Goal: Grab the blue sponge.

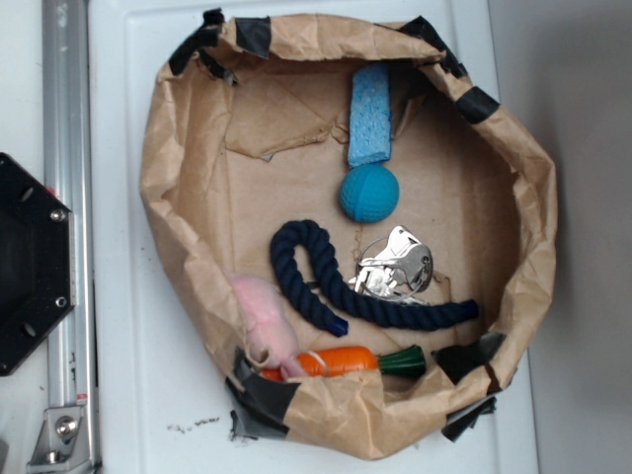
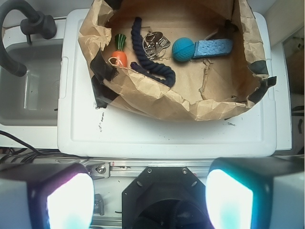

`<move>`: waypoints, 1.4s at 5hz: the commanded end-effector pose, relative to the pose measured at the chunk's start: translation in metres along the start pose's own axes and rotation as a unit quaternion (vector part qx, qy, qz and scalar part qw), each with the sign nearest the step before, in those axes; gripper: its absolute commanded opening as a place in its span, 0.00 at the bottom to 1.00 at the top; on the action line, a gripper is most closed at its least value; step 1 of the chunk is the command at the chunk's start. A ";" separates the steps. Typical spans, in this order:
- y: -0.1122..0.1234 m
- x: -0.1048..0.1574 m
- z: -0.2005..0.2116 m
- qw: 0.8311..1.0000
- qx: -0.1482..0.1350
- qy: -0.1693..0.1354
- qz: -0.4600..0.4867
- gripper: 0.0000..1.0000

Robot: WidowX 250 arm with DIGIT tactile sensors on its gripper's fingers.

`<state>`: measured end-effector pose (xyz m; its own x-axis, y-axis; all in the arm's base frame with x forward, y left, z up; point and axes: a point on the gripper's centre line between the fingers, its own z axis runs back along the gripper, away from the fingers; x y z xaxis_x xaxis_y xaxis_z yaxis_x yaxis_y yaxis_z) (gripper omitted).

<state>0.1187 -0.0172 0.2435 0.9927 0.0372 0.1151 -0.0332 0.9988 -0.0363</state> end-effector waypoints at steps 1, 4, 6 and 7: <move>0.000 0.000 0.000 1.000 0.000 0.000 0.000 1.00; 0.039 0.137 -0.076 0.962 0.066 -0.038 0.262 1.00; 0.038 0.129 -0.080 0.921 0.085 -0.018 0.379 1.00; 0.038 0.129 -0.080 0.921 0.085 -0.018 0.379 1.00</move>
<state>0.2548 0.0129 0.1646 0.6835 0.7199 0.1209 -0.7293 0.6805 0.0711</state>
